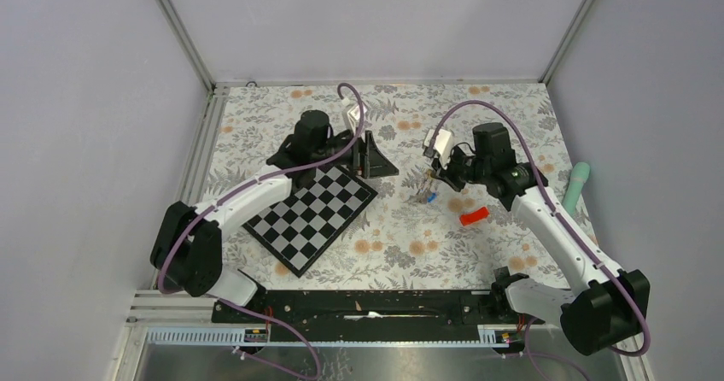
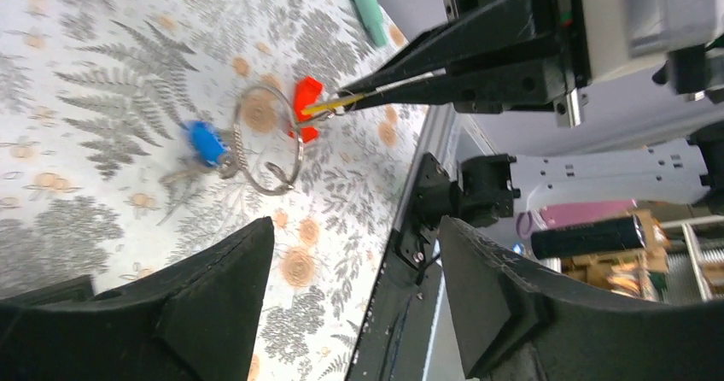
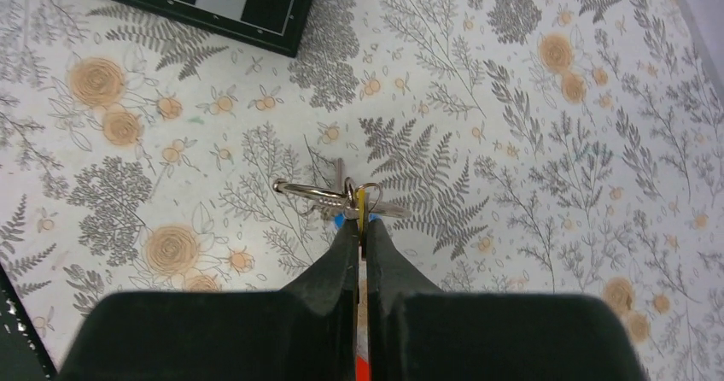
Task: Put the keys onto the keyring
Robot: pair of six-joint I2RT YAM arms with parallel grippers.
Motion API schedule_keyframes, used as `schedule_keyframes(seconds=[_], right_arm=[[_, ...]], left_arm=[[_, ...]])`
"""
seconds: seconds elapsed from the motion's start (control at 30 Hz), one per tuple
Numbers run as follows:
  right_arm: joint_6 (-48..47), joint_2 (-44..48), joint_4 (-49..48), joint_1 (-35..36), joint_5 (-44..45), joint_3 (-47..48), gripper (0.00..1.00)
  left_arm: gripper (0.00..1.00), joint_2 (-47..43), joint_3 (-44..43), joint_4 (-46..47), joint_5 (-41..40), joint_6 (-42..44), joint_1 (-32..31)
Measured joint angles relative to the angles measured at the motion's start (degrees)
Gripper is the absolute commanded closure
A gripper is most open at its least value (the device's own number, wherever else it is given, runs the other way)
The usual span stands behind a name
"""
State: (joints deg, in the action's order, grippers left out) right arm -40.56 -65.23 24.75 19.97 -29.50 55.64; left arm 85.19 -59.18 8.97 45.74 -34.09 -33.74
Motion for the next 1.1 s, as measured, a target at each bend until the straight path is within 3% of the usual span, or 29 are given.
schedule_keyframes(seconds=[0.33,0.7,0.83,1.1], right_arm=[[0.4,-2.1,0.2,5.2,3.1,1.0,1.00],[1.7,-3.5,-0.1,8.2,5.0,4.7,1.00],[-0.8,-2.8,0.2,6.5,8.9,0.3,1.00],[-7.5,-6.5,2.2,-3.7,16.6,-6.6,1.00]], left_arm=[[0.20,-2.4,-1.2,-4.3,-7.0,1.4,5.2],[0.18,-2.6,-1.2,-6.4,-8.9,1.5,6.7],[0.18,-2.6,-1.2,-6.4,-8.8,1.2,6.7],[0.16,-2.6,-1.2,-6.4,-8.8,1.2,6.9]])
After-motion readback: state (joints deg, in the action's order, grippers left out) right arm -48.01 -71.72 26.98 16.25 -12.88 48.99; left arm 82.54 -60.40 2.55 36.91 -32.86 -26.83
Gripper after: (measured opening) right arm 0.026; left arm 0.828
